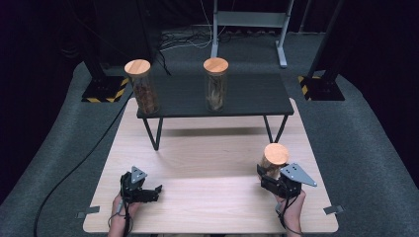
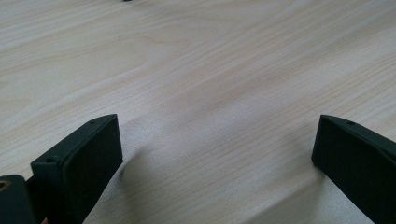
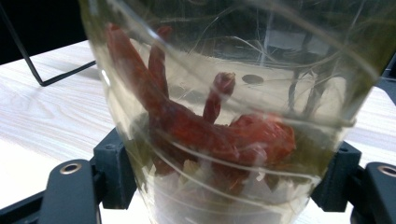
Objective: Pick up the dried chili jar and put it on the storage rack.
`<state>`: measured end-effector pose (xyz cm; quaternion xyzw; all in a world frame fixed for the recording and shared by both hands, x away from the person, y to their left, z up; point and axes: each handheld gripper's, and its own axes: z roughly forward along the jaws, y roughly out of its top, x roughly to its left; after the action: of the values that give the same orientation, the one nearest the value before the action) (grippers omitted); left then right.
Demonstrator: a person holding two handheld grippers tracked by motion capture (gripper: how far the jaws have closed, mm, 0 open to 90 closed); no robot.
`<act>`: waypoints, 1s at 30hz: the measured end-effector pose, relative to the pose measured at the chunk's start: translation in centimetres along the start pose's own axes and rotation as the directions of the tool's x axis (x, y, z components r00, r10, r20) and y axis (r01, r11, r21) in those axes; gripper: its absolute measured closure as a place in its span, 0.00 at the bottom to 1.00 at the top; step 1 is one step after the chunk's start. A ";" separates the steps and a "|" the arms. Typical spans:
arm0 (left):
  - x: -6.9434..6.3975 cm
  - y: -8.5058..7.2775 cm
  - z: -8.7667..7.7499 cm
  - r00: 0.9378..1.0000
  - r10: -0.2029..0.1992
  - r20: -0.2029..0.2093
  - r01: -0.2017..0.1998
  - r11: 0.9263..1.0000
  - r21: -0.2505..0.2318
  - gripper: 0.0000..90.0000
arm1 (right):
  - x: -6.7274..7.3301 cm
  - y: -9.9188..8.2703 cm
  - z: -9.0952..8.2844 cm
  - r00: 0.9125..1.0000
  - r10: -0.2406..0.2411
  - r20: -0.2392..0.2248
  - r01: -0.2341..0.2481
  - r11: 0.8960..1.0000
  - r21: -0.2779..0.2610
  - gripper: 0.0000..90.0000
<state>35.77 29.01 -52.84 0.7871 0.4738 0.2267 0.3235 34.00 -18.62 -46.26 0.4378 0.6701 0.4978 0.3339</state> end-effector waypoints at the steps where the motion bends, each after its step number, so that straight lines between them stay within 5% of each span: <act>1: 0.0 0.0 0.0 1.000 0.000 -0.001 0.000 1.000 0.000 0.01 | 0.0 0.1 0.0 1.000 -0.002 0.001 0.002 1.000 -0.001 0.27; 30: 0.0 0.0 0.0 1.000 -0.004 0.002 0.004 1.000 0.001 0.01 | -1.1 2.3 -0.1 1.000 -0.015 0.000 0.015 1.000 -0.010 0.27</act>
<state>35.79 29.02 -52.85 0.7866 0.4750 0.2249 0.3240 34.94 -19.42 -44.04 0.4312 0.6710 0.4985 0.3397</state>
